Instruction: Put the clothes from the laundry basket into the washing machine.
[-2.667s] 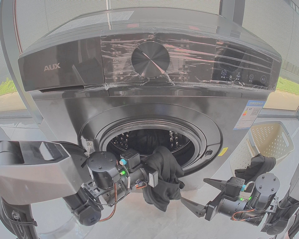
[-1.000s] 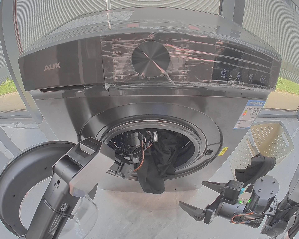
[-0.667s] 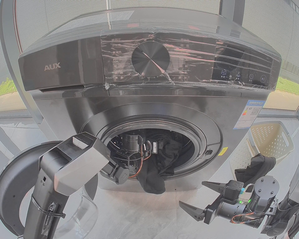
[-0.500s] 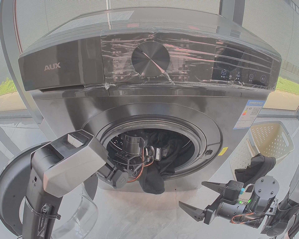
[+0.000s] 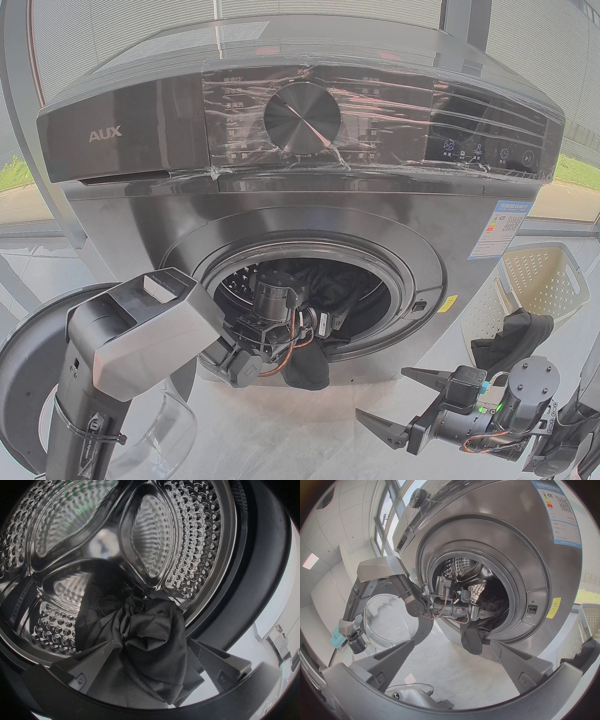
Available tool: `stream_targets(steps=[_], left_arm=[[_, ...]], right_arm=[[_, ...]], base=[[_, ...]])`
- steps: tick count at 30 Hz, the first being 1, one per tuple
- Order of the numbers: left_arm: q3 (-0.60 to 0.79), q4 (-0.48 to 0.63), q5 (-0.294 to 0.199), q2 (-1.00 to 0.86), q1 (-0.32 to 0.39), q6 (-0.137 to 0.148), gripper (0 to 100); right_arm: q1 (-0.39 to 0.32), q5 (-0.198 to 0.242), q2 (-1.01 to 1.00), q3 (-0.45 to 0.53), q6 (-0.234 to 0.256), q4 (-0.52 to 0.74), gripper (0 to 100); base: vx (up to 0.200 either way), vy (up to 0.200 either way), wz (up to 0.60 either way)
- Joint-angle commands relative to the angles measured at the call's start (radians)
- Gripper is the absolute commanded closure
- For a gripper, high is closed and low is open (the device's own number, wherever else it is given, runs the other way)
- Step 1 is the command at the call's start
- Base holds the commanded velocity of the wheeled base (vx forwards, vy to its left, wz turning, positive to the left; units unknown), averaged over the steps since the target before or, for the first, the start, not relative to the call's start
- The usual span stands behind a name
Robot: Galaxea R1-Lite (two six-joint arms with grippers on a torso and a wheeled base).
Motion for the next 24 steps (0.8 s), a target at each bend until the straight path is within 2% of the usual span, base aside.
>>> stream_targets(steps=[1,6,7,10,15,17,18,19,20,24], left_arm=[[-0.046,0.002,0.0,0.066,0.003,0.001,0],[-0.1,0.007,0.005,0.112,0.003,0.007,0],[-0.105,0.008,0.006,0.115,0.004,0.009,100],[-0.108,0.011,0.008,0.116,0.006,0.017,100],[-0.138,0.004,0.02,0.125,0.01,0.013,100],[-0.161,0.001,0.036,0.133,0.023,0.013,100],[-0.197,-0.002,0.062,0.138,0.038,0.013,100],[-0.197,-0.002,0.062,0.138,0.038,0.013,100],[-0.244,-0.004,0.092,0.148,0.055,0.015,100],[-0.321,-0.002,0.135,0.153,0.086,0.013,100]], right_arm=[[0.006,0.0,0.002,0.001,0.0,0.0,0],[0.007,-0.001,0.003,0.001,0.0,0.0,0],[0.007,0.0,0.003,0.001,0.0,0.0,0],[0.007,0.0,0.002,-0.001,0.0,0.0,0],[0.019,-0.001,0.003,-0.001,0.0,0.0,0],[0.019,-0.001,0.003,-0.001,0.0,0.0,0],[0.019,-0.001,0.003,-0.001,0.0,0.0,0],[0.019,-0.001,0.003,-0.001,0.0,0.0,0],[0.019,-0.001,0.002,-0.001,0.0,0.0,0],[0.021,-0.001,0.002,-0.001,0.0,0.0,0]], base=[[0.0,0.0,0.0],[0.0,0.0,0.0],[0.0,0.0,0.0],[0.0,0.0,0.0],[0.0,0.0,0.0],[0.0,0.0,0.0],[0.0,0.0,0.0],[0.0,0.0,0.0],[0.0,0.0,0.0],[0.0,0.0,0.0]])
